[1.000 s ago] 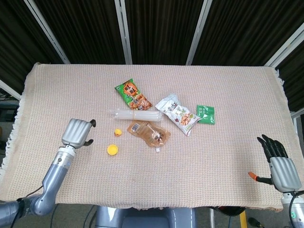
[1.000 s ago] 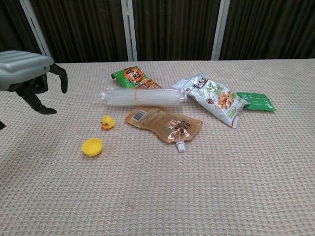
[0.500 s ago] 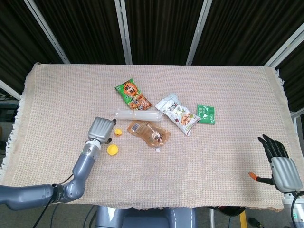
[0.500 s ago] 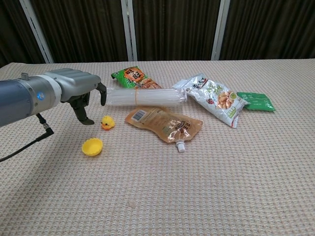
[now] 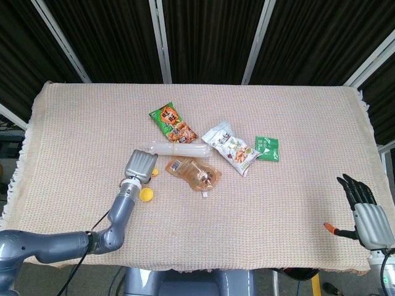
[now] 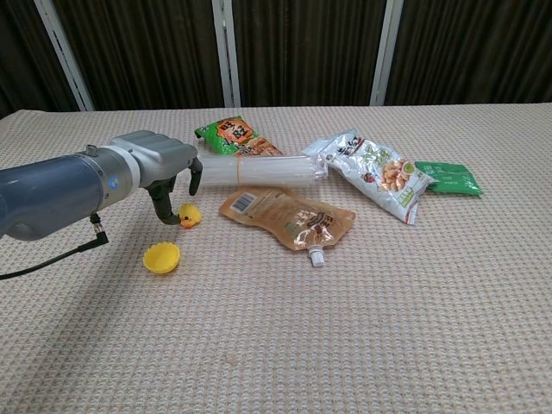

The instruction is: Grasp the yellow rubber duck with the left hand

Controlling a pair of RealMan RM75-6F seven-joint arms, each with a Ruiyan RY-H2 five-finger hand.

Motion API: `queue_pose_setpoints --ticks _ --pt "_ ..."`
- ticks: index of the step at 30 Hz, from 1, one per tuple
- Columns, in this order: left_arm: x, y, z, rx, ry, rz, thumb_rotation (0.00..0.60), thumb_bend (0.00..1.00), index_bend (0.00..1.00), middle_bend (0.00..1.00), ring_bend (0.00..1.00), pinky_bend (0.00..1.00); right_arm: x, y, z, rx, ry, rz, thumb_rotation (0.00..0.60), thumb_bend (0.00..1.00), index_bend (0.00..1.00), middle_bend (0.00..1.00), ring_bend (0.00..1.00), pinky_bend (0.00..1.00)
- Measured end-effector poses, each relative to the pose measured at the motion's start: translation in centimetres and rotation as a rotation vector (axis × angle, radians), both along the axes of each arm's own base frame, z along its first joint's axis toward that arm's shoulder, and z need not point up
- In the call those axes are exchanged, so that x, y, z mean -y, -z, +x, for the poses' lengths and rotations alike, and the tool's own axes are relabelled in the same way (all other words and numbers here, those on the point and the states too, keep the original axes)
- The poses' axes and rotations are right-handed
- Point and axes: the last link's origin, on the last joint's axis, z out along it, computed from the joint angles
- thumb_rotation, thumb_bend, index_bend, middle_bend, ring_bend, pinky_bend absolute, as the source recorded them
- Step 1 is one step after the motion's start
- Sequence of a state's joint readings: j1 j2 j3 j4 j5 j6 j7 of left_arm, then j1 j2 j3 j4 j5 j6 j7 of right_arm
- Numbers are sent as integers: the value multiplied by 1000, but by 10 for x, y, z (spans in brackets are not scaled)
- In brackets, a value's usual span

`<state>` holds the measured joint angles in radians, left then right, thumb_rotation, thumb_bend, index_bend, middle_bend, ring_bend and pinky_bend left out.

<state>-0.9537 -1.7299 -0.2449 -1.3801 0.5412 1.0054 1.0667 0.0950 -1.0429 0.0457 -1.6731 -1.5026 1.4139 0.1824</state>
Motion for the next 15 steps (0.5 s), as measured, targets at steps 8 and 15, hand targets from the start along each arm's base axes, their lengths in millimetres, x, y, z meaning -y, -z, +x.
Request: queue_pose_setpoints --ticks 8,15 --pt "-1 9 -4 -5 -8 -14 600 235 379 1000 896 767 0 -1 0 5 4 -7 600 10 46 0 0 0" --pt "-2 15 -7 23 -22 -24 600 401 469 1000 896 766 0 -2 0 10 7 -17 600 10 46 0 0 0"
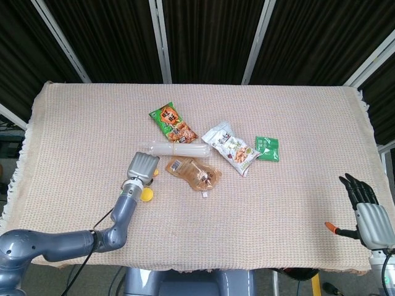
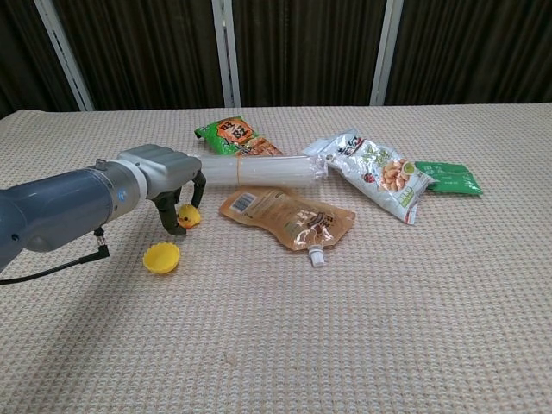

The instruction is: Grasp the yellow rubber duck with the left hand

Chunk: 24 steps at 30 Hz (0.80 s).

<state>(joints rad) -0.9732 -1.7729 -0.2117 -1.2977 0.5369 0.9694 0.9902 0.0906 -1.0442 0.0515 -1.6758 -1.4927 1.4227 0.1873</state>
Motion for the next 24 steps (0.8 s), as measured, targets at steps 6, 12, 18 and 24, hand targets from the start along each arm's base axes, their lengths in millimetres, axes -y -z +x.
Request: queue_pose_setpoints --ticks 6,12,18,24 --pt "-1 -2 -2 3 -1 4 600 455 496 1000 896 766 0 -1 0 6 -4 -9 600 10 46 0 0 0" --pt "-1 -6 -1 29 0 11 600 454 508 1000 896 766 0 -1 0 5 -4 -12 600 10 46 0 0 0" --pt "4 -18 9 80 27 12 600 454 510 1000 895 766 0 -1 -1 -3 -2 -11 600 11 46 0 0 0" --pt "22 -36 18 110 74 -27 600 455 504 1000 894 766 1 0 -1 -5 -1 -13 600 10 46 0 0 0"
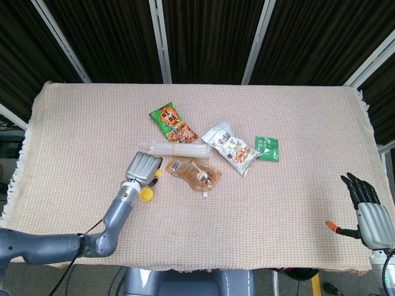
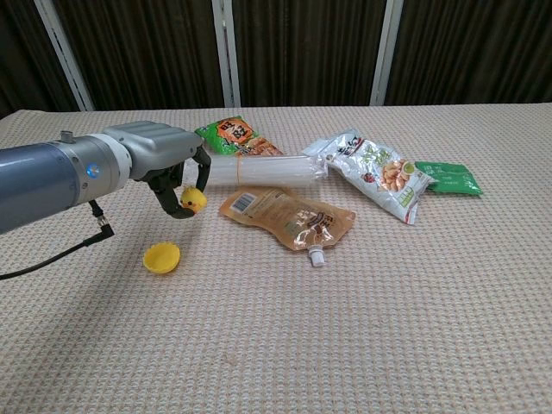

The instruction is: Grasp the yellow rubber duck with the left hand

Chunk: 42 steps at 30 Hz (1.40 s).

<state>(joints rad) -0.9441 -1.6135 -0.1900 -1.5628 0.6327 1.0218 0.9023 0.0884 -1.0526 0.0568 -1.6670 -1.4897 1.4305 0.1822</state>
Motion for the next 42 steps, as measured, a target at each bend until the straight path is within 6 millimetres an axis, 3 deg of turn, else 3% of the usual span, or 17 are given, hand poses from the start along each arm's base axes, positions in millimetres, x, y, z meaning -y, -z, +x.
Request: queue_pose_setpoints --ticks 7,13,37,42 --pt "34 -27 -13 -25 34 -67 600 453 507 1000 894 766 0 2 1 -2 0 -1 600 10 46 0 0 0" --pt "54 -32 -31 -66 37 -102 600 454 505 1000 894 766 0 2 2 -2 -2 -6 600 10 46 0 0 0" --pt "44 1 -43 -62 -9 -100 600 454 483 1000 887 765 0 0 3 7 -10 -10 600 10 44 0 0 0" --pt "45 4 -42 -57 -5 -106 600 441 408 1000 881 763 -1 0 3 8 -11 -10 600 10 44 0 0 0"
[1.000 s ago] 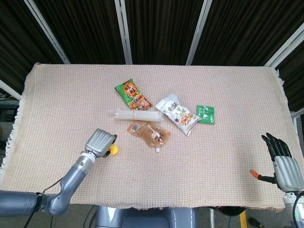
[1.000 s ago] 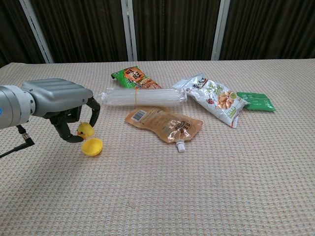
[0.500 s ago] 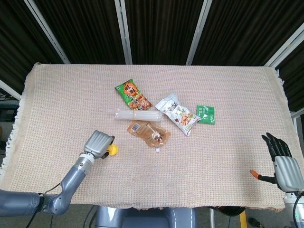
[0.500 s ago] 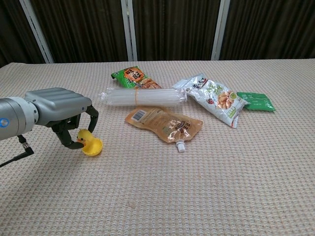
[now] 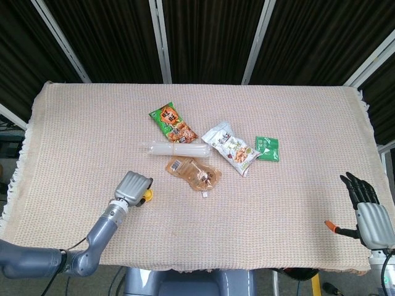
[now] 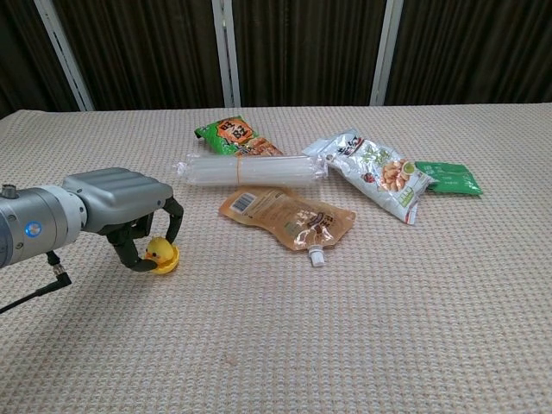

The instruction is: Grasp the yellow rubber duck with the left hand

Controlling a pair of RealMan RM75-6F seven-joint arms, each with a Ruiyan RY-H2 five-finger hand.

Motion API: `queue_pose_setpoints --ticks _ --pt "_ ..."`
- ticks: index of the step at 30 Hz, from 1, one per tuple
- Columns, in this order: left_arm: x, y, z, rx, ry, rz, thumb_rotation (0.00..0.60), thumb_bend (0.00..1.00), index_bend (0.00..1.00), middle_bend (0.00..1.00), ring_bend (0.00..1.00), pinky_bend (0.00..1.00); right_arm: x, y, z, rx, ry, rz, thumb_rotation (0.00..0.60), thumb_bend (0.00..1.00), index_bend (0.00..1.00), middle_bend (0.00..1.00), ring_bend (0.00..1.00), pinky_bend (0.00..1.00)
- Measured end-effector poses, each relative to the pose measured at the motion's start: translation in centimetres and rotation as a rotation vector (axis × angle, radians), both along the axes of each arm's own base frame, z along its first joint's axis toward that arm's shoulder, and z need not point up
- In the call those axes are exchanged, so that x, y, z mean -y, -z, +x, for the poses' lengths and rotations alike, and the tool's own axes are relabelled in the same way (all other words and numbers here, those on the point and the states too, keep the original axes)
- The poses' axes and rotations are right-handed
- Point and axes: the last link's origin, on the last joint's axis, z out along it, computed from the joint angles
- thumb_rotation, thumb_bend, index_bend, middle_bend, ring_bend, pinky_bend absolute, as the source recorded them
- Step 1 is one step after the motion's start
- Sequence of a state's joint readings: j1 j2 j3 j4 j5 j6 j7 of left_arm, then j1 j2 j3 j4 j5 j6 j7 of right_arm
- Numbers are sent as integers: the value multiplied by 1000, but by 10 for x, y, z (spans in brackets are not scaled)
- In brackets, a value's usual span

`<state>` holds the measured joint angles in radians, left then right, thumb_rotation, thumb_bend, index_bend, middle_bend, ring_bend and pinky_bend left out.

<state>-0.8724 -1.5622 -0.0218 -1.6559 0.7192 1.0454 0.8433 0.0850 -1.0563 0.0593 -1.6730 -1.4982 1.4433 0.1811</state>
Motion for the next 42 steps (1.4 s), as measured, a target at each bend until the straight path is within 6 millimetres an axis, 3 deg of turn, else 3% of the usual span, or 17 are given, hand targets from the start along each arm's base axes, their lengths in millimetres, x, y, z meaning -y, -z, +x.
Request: queue_pose_setpoints --ticks 6,15,19,22,24,27,29,31,33,37,42 --pt "2 0 1 3 3 -9 600 380 312 998 872 763 0 0 0 1 -1 -1 600 10 44 0 0 0" --pt "5 -10 8 48 17 1 600 361 295 985 860 757 0 0 0 -4 -3 0 600 10 44 0 0 0" --pt "8 -23 12 89 29 26 600 277 281 938 815 717 0 0 0 -7 -7 0 600 10 44 0 0 0" --pt "11 -37 13 125 35 57 600 168 226 823 721 616 -1 0 0 -10 -11 0 600 10 44 0 0 0" --pt "13 -46 12 146 39 83 600 74 170 642 576 504 -1 1 0 -13 -10 1 600 10 44 0 0 0" --pt "18 -64 6 175 49 140 600 34 81 353 362 368 0 1 -1 -21 -7 5 600 10 43 0 0 0" --pt "25 -79 -4 194 45 190 600 28 18 119 141 208 0 1 -1 -28 -4 8 600 10 41 0 0 0" --pt "36 -95 -18 215 26 238 600 21 0 15 20 66 0 2 -2 -43 -3 13 600 10 37 0 0 0" --pt "48 -107 -32 228 0 274 600 17 0 0 0 0 0 2 -3 -67 -3 18 600 11 35 0 0 0" --pt "83 -133 -69 225 -66 327 600 9 0 0 0 0 0 5 -3 -104 -2 34 600 10 31 0 0 0" --pt "117 -158 -100 207 -102 392 600 1 0 0 0 0 0 6 -2 -130 -3 34 600 10 29 0 0 0"
